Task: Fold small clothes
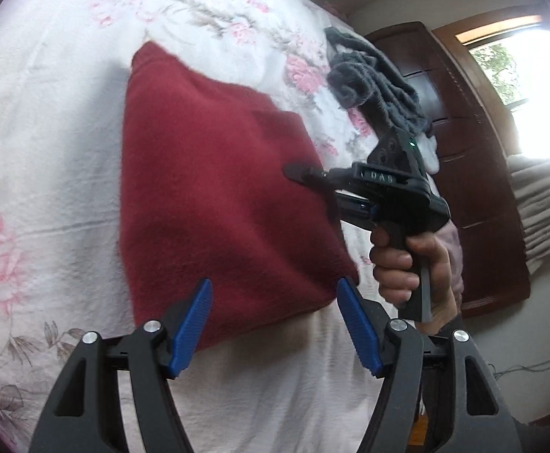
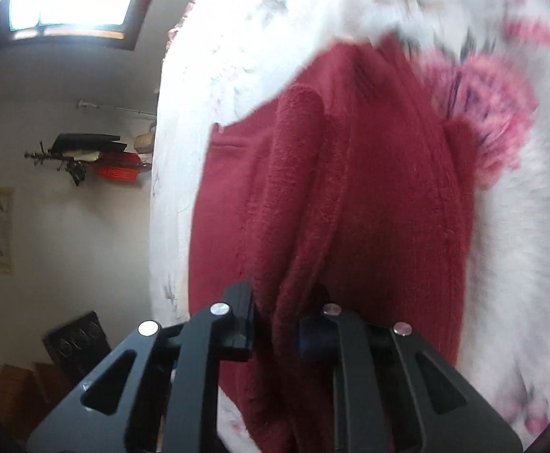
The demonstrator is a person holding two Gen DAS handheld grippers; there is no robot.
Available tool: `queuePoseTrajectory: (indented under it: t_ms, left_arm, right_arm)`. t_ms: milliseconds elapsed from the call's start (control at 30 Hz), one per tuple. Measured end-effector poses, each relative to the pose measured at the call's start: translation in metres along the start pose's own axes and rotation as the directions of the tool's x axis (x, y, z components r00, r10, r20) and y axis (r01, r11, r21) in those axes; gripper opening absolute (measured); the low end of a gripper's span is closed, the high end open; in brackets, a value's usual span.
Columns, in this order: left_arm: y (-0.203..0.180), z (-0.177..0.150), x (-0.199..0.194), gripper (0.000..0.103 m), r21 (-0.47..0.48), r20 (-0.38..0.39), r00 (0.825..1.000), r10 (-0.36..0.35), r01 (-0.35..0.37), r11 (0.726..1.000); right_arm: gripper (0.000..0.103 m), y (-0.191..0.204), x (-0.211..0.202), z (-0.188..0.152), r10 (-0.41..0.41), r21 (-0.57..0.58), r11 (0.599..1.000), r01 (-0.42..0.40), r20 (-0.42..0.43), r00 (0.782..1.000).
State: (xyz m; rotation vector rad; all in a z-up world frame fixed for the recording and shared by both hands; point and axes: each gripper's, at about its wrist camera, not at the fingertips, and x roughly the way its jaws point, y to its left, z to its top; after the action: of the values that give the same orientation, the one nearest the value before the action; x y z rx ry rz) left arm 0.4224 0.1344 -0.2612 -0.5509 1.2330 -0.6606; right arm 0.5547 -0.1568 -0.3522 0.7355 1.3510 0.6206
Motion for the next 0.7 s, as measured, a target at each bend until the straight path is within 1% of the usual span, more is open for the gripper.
queuePoseTrajectory:
  t_ms: [67,100,167,233,300,333,367,400,433,467,500,533,567,600,667,700]
  left_arm:
    - [-0.008,0.003,-0.001,0.067,0.025,-0.002,1.0,-0.011,0.011,1.0]
    - [-0.011,0.005,-0.001,0.067,0.037,-0.004,1.0,-0.018,0.018,0.999]
    - [-0.016,0.006,0.004,0.067,0.051,-0.011,0.999,-0.03,0.031,0.998]
    - [-0.016,0.007,0.013,0.067,0.049,-0.023,0.999,-0.031,0.033,0.998]
    - [-0.011,0.008,0.025,0.067,0.031,-0.043,0.999,-0.03,0.031,0.999]
    - [-0.007,0.008,0.034,0.067,0.014,-0.067,0.997,-0.032,0.033,0.999]
    - [-0.003,0.007,0.039,0.067,0.005,-0.083,0.996,-0.024,0.025,1.0]
    - [0.0,0.006,0.045,0.067,0.004,-0.098,0.995,-0.008,0.008,1.0]
    - [0.003,0.003,0.05,0.067,0.009,-0.117,0.993,0.01,-0.009,1.0]
    - [0.005,0.001,0.054,0.067,0.013,-0.129,0.992,0.013,-0.012,1.0]
    - [0.006,-0.001,0.056,0.067,0.017,-0.135,0.991,0.014,-0.012,1.0]
    - [0.007,-0.003,0.057,0.067,0.025,-0.135,0.991,0.012,-0.009,1.0]
    - [0.007,-0.005,0.057,0.067,0.031,-0.132,0.991,0.003,0.001,1.0]
    - [0.007,-0.007,0.057,0.067,0.033,-0.129,0.992,-0.008,0.013,0.999]
    - [0.009,-0.01,0.058,0.067,0.029,-0.123,0.992,-0.021,0.025,0.999]
    - [0.012,-0.013,0.059,0.067,0.024,-0.122,0.992,-0.018,0.022,0.999]
  right_arm:
    - [0.013,0.009,-0.025,-0.015,-0.015,-0.044,0.999,0.018,0.058,0.998]
    - [0.013,0.012,-0.028,-0.018,-0.018,-0.047,0.999,0.021,0.078,0.997]
    - [0.013,0.001,-0.038,-0.022,-0.027,-0.029,0.999,0.03,0.103,0.994]
    - [0.013,-0.022,-0.033,-0.02,-0.052,0.007,0.999,0.052,0.091,0.995]
    - [0.014,-0.041,-0.015,-0.016,-0.059,0.015,0.998,0.058,0.062,0.996]
    - [0.019,-0.046,-0.009,-0.016,-0.051,0.009,0.999,0.05,0.056,0.997]
    - [0.021,-0.051,-0.007,-0.015,-0.04,0.013,0.999,0.039,0.056,0.998]
    - [0.027,-0.054,-0.012,-0.015,-0.027,0.027,0.999,0.026,0.066,0.997]
    - [0.04,-0.057,-0.021,-0.017,-0.033,0.038,0.999,0.03,0.087,0.996]
    - [0.046,-0.057,-0.034,-0.02,-0.056,0.045,0.998,0.05,0.128,0.99]
    - [0.048,-0.055,-0.052,-0.019,-0.09,0.038,0.996,0.084,0.195,0.977]
    - [0.047,-0.052,-0.06,-0.019,-0.102,0.027,0.995,0.099,0.227,0.969]
    - [0.047,-0.05,-0.066,-0.018,-0.095,0.017,0.995,0.094,0.241,0.966]
    - [0.047,-0.047,-0.067,-0.014,-0.088,0.003,0.996,0.09,0.235,0.968]
    - [0.045,-0.039,-0.056,-0.005,-0.143,-0.037,0.987,0.154,0.214,0.966]
    - [0.035,-0.034,-0.044,-0.002,-0.148,-0.048,0.986,0.159,0.192,0.97]
